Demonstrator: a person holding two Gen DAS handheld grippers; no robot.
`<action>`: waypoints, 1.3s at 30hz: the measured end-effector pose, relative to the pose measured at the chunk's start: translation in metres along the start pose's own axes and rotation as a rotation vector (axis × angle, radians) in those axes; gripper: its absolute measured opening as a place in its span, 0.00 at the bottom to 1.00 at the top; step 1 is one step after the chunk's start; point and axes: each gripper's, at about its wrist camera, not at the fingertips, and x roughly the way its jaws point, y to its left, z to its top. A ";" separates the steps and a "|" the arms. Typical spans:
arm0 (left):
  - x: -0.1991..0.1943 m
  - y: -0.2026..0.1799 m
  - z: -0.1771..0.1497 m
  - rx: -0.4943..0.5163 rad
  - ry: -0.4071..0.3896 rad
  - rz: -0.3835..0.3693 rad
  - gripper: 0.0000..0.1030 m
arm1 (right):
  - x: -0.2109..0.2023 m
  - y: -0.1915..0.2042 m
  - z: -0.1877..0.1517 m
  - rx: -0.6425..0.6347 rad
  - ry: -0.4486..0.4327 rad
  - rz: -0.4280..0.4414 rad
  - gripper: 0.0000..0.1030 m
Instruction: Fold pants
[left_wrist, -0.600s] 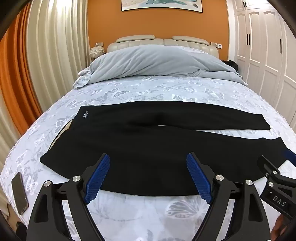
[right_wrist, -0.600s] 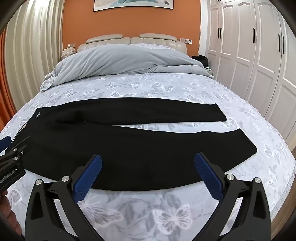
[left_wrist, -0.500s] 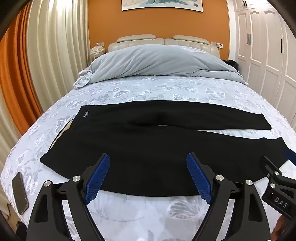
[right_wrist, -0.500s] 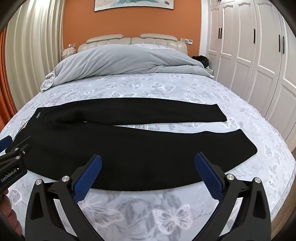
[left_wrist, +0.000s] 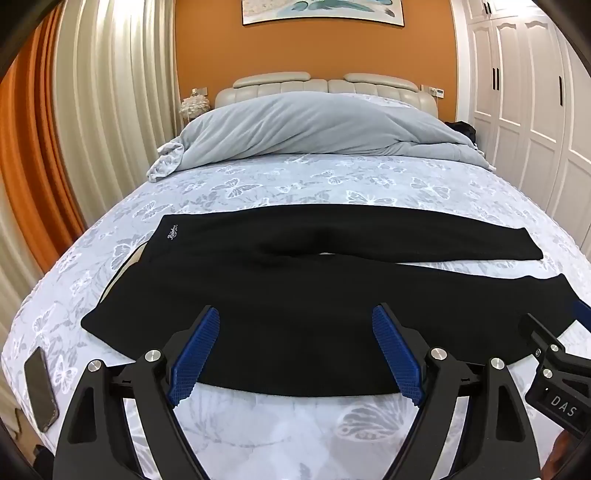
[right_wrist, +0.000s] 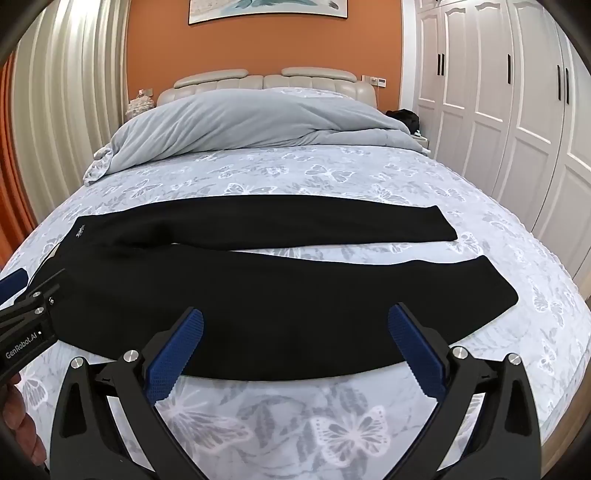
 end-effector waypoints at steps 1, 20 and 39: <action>0.000 -0.001 0.000 0.001 0.001 0.001 0.80 | 0.001 0.000 0.000 0.000 0.001 0.000 0.95; 0.000 0.002 -0.001 0.000 -0.002 0.006 0.80 | 0.004 -0.004 0.002 0.006 0.000 0.011 0.95; 0.001 0.005 -0.002 -0.001 0.001 0.003 0.80 | 0.006 -0.006 0.001 0.011 0.004 0.015 0.95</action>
